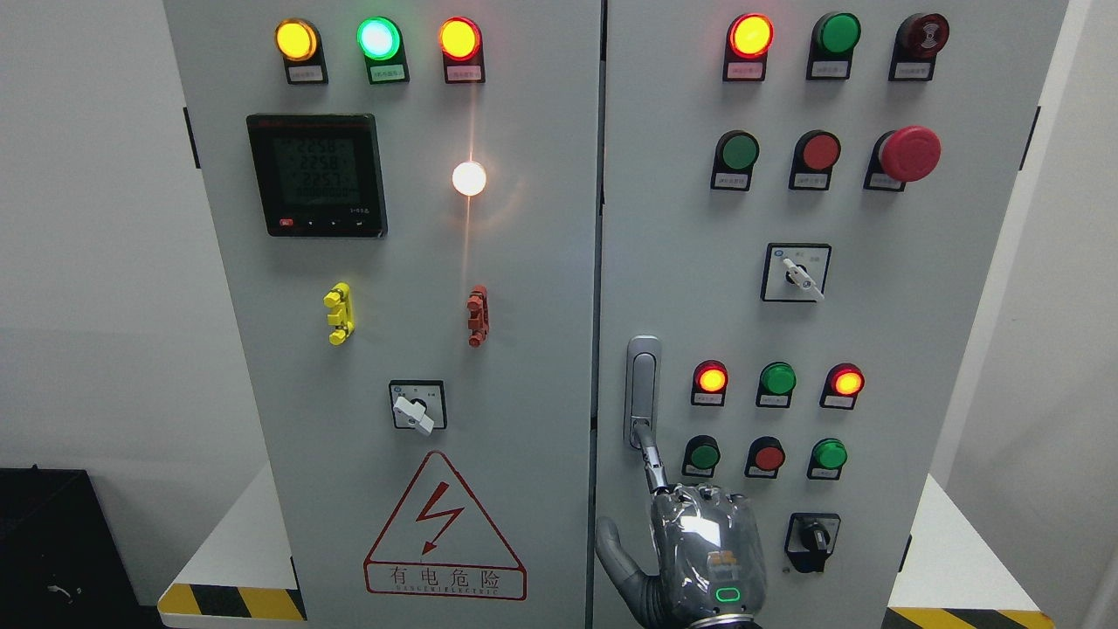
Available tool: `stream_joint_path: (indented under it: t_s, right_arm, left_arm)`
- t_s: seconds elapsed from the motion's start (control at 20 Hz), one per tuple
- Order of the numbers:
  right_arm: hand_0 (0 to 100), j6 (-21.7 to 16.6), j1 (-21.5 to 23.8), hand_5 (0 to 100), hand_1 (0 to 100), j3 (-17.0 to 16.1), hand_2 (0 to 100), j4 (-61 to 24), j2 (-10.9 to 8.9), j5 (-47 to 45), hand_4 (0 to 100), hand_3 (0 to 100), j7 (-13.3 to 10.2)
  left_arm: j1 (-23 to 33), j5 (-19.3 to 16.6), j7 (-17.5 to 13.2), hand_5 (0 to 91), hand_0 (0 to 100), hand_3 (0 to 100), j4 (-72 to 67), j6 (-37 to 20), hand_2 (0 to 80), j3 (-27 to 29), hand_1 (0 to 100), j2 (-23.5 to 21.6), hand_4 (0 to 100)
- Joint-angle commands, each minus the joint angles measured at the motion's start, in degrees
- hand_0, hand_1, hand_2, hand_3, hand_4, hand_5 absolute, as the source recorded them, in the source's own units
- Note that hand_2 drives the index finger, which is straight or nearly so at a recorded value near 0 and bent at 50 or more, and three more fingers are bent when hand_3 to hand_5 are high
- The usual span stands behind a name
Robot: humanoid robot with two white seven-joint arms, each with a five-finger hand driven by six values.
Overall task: Release door handle
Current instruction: 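Close the right hand's fingers around the silver door handle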
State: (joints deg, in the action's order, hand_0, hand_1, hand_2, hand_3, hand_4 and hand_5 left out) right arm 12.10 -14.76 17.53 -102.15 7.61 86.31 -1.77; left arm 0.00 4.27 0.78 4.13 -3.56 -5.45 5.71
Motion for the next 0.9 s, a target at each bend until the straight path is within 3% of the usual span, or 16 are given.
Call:
stream_joint_path:
  t_s: [0.0, 0.85]
  right_arm:
    - [47, 0.0, 0.0, 98, 24, -0.1, 0, 0.3, 0.04, 0.0, 97, 99, 0.1]
    - [47, 0.1, 0.5, 98, 24, -0.1, 1, 0.4, 0.04, 0.0, 98, 100, 0.1]
  left_arm:
    - [1.0, 0.0, 0.0, 0.0, 12, 0, 0.0, 0.0, 0.0, 0.0, 56, 0.0, 0]
    - [1.0, 0.0, 0.0, 0.0, 12, 0, 0.0, 0.0, 0.0, 0.0, 56, 0.0, 0]
